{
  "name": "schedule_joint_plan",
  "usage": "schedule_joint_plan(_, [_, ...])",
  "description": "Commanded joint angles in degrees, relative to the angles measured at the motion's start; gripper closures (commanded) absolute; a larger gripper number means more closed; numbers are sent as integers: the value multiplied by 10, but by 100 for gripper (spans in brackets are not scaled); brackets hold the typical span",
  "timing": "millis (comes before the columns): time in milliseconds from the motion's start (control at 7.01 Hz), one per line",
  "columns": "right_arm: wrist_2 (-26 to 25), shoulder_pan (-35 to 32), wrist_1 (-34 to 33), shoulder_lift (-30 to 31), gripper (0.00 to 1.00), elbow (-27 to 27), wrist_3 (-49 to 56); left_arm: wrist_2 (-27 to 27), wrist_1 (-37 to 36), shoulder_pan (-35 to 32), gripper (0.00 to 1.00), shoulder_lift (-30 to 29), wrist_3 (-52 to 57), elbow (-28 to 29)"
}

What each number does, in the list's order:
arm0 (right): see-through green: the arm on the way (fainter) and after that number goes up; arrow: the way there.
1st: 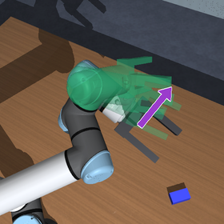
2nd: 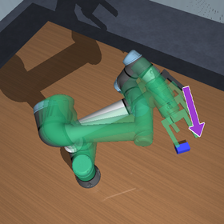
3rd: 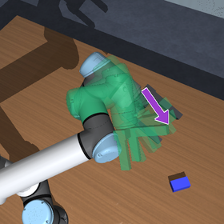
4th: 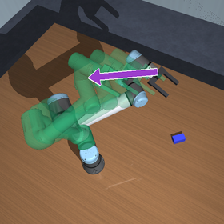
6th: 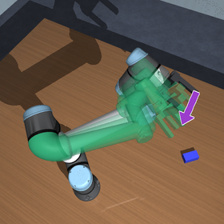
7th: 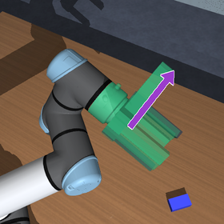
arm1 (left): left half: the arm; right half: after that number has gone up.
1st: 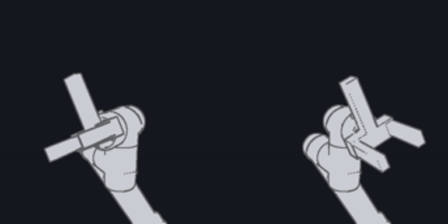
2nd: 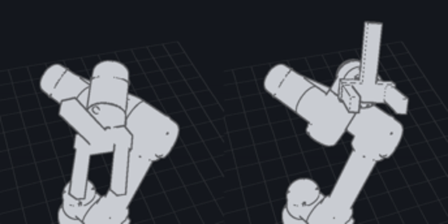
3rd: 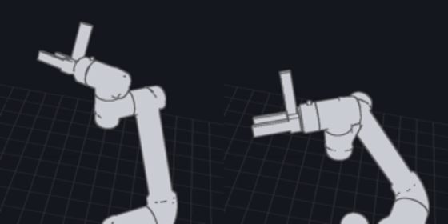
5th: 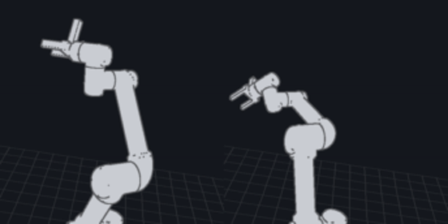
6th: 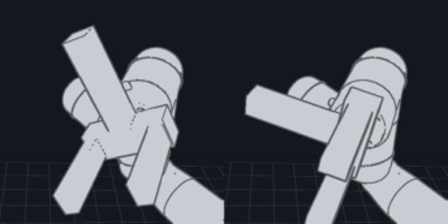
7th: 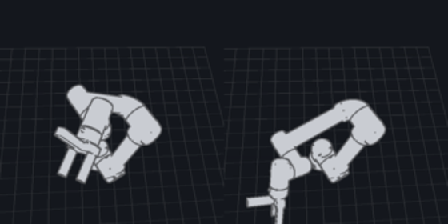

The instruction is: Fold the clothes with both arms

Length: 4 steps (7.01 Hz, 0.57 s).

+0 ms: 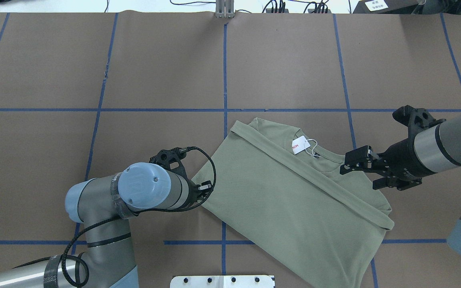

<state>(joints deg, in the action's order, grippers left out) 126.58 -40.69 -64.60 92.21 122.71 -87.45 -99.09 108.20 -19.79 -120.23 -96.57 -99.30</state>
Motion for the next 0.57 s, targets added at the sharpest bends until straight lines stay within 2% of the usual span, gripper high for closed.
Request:
schedule_joint_plan(0, [0, -3, 0, -1, 0, 0, 0, -3, -4, -56, 100, -1, 16, 2])
schedule_joint_plan(143, [-1, -4, 0, -5, 0, -1, -1, -2, -7, -93, 100, -2, 63, 6])
schedule_joint_plan(428, [-9, -3, 0, -13, 0, -1, -1, -1, -4, -154, 100, -28, 123, 68])
